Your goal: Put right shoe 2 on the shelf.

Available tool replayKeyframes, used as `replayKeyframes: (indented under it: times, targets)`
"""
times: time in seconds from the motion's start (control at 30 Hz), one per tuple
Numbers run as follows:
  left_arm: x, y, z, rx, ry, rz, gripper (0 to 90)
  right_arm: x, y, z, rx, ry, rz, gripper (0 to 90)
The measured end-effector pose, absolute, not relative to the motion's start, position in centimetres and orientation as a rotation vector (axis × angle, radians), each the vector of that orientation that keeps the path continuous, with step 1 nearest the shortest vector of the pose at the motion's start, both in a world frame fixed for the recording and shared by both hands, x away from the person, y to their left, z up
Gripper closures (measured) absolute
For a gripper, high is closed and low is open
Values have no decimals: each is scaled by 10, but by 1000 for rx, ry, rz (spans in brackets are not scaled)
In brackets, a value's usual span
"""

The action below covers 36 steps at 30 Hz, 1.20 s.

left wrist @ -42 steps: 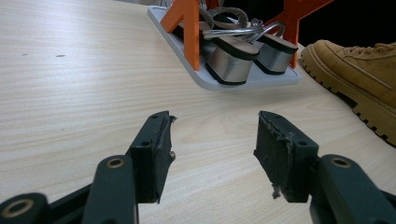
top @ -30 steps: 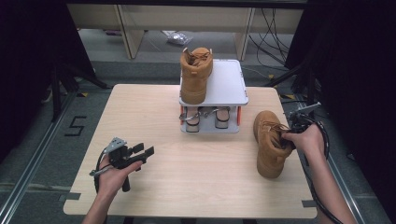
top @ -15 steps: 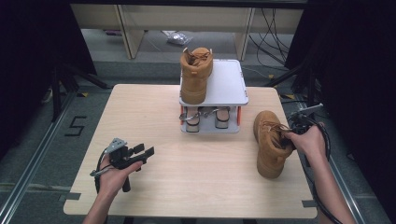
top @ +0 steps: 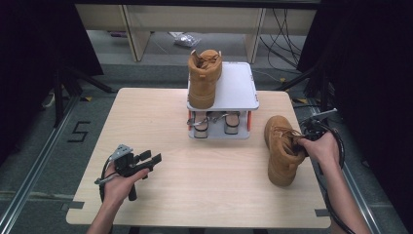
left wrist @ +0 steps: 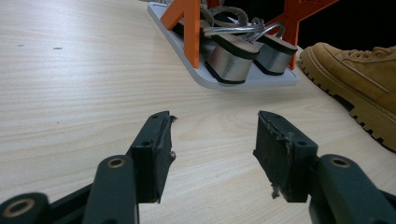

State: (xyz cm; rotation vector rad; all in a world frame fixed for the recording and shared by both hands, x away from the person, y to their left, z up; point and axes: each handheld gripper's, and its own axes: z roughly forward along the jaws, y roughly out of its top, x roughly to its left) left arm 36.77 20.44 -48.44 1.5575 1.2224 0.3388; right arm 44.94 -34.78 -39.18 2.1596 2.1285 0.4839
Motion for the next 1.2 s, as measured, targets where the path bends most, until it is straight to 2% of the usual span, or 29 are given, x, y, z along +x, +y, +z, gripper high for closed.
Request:
replayKeyframes:
  times: [0.63,0.97,1.2]
  targets:
    - [371,203,-487,1545,1224,328,451,447,-353,-393,2285,2046,580,826]
    - [372,204,-487,1536,1227,334,451,442,-374,-399,2227,2034,712,848]
    - [372,204,-490,1540,1225,328,451,442,-380,-396,2309,2007,782,849]
